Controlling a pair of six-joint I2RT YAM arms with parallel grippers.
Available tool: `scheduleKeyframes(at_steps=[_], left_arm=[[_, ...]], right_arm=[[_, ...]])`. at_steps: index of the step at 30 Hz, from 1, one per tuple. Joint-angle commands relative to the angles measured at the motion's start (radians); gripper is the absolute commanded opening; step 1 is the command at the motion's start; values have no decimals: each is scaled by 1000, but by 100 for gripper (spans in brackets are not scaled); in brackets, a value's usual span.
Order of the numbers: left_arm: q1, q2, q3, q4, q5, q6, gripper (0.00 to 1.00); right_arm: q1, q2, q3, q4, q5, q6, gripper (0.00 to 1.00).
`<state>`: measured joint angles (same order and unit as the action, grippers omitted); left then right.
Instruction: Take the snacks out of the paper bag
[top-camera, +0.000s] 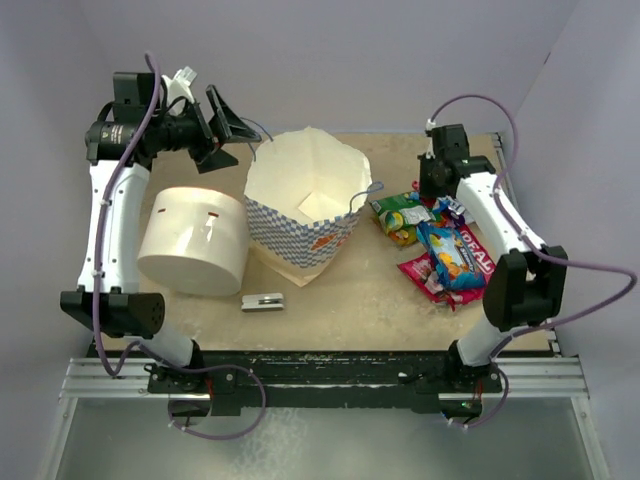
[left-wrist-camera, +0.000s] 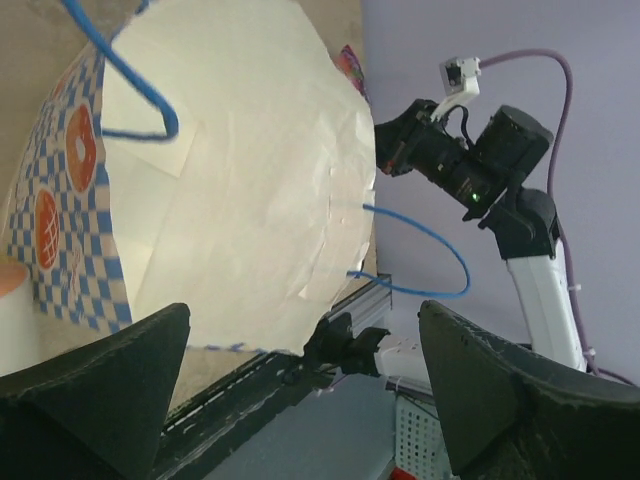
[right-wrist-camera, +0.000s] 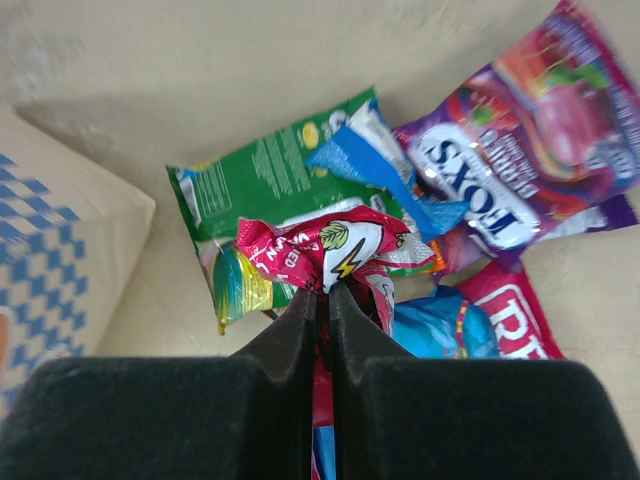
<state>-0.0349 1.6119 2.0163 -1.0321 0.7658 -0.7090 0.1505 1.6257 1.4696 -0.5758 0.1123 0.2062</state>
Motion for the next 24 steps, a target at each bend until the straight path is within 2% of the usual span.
scheduleKeyframes(at_steps=[1, 8, 15, 18, 22, 24], left_arm=[[7, -76, 4, -129, -95, 116, 99], [7, -136, -5, -196, -152, 143, 99], [7, -194, -38, -216, -153, 141, 99], [7, -223, -68, -216, -149, 136, 99], [7, -248, -87, -217, -141, 133, 99], [7, -260, -96, -218, -137, 131, 99]], right_arm=[[4, 40, 58, -47, -22, -63, 0], [5, 107, 36, -33, 0, -80, 0], [4, 125, 3, -14, 18, -82, 10], [4, 128, 7, -6, 21, -83, 21], [4, 113, 50, -32, 20, -88, 50], [4, 94, 56, -42, 9, -92, 58]])
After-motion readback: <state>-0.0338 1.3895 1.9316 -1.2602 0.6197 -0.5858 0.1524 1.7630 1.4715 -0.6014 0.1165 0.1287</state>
